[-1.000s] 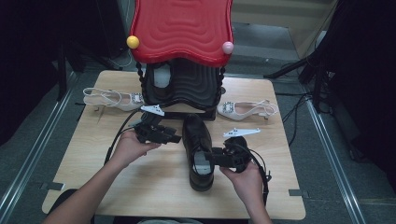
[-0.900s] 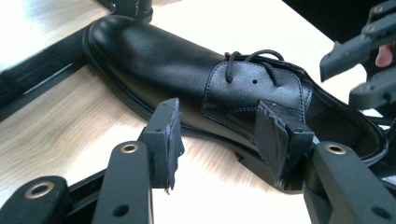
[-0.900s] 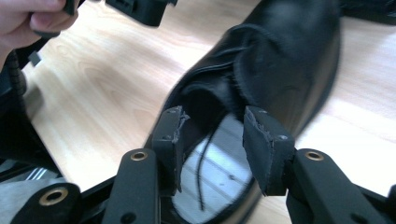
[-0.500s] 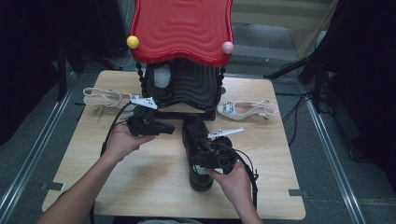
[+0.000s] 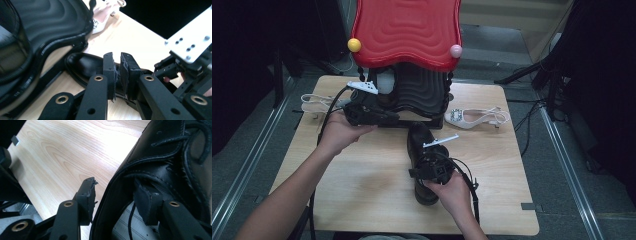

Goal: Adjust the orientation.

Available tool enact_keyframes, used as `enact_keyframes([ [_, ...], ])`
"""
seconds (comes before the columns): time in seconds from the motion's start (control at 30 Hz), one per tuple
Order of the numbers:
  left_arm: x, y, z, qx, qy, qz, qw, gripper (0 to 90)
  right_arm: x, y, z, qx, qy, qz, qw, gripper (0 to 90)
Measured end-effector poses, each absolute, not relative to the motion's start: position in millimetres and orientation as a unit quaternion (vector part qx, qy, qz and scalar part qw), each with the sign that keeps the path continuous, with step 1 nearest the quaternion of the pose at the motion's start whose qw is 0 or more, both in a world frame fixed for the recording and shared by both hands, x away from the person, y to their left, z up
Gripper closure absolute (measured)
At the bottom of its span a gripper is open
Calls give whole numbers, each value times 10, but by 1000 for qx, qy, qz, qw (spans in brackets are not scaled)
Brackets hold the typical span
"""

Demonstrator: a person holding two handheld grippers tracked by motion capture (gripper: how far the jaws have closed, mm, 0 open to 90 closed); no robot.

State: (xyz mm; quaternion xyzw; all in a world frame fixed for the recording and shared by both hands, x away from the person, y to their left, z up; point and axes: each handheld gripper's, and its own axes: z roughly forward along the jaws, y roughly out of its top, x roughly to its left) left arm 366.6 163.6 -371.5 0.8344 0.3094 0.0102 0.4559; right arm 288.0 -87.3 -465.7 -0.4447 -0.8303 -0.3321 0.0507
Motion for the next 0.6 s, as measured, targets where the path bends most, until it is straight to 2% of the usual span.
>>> enact_keyframes([
  [0.5, 3855, 1702, -3326, 822, 316, 27, 474, 826, 2925, -651, -4787, -459, -841, -282, 49, 567],
  [0.6, 3893, 1706, -3202, 821, 311, 38, 476, 827, 2924, -607, -4820, -456, -851, -261, 31, 593],
])
